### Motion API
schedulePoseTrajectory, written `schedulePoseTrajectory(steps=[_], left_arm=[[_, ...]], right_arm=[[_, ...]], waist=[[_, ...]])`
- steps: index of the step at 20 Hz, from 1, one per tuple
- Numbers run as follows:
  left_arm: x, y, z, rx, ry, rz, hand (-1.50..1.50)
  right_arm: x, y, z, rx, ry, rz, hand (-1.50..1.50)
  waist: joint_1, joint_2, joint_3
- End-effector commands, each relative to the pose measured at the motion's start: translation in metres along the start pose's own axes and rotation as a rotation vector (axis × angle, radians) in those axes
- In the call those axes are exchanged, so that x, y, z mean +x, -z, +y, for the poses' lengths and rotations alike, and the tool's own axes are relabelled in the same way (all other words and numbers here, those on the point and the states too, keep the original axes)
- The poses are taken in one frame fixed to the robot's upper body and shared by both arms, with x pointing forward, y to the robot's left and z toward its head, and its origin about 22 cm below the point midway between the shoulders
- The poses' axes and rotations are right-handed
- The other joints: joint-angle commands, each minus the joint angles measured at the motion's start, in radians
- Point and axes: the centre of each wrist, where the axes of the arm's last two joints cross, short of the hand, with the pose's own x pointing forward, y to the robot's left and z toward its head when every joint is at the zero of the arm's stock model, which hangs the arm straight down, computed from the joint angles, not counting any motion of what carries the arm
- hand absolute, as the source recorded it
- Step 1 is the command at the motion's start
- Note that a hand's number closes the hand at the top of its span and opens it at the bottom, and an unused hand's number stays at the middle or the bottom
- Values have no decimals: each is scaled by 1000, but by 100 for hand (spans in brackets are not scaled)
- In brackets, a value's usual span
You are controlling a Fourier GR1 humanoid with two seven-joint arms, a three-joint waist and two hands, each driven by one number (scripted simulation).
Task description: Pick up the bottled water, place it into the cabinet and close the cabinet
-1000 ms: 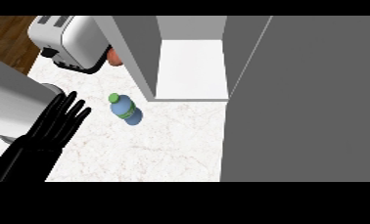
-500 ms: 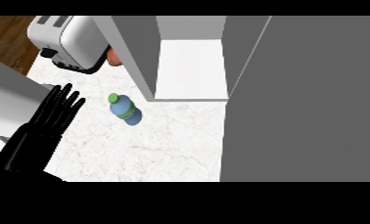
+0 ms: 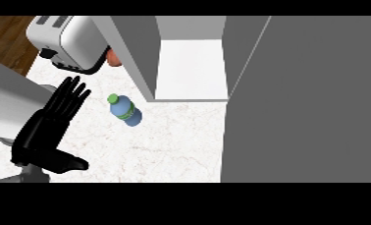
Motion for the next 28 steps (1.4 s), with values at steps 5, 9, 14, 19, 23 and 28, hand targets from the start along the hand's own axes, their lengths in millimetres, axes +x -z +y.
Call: schedulePoseTrajectory(steps=[5, 9, 14, 19, 23, 28], left_arm=[[-33, 16, 35, 7, 24, 35, -150], [-68, 18, 29, 24, -13, 108, -150], [-80, 33, 30, 22, -46, 145, -150], [-103, 36, 44, 48, -89, 179, -150], [-113, 54, 29, 31, -115, 200, -150], [-114, 43, 46, 23, -118, 160, -150]], right_arm=[[-1, -3, 14, 12, 20, -20, -150], [-3, -20, 1, 13, 14, -1, -150], [-28, -6, 18, 7, 23, -24, -150], [-1, -13, -2, 2, 35, -2, -150], [7, -11, 1, 26, 19, -6, -150], [-20, -21, 10, 21, -3, -19, -150]], waist=[[-3, 1, -1], [-8, 1, -1], [-3, 1, 0], [-12, 4, -1], [-18, 6, -2], [-20, 5, -2]])
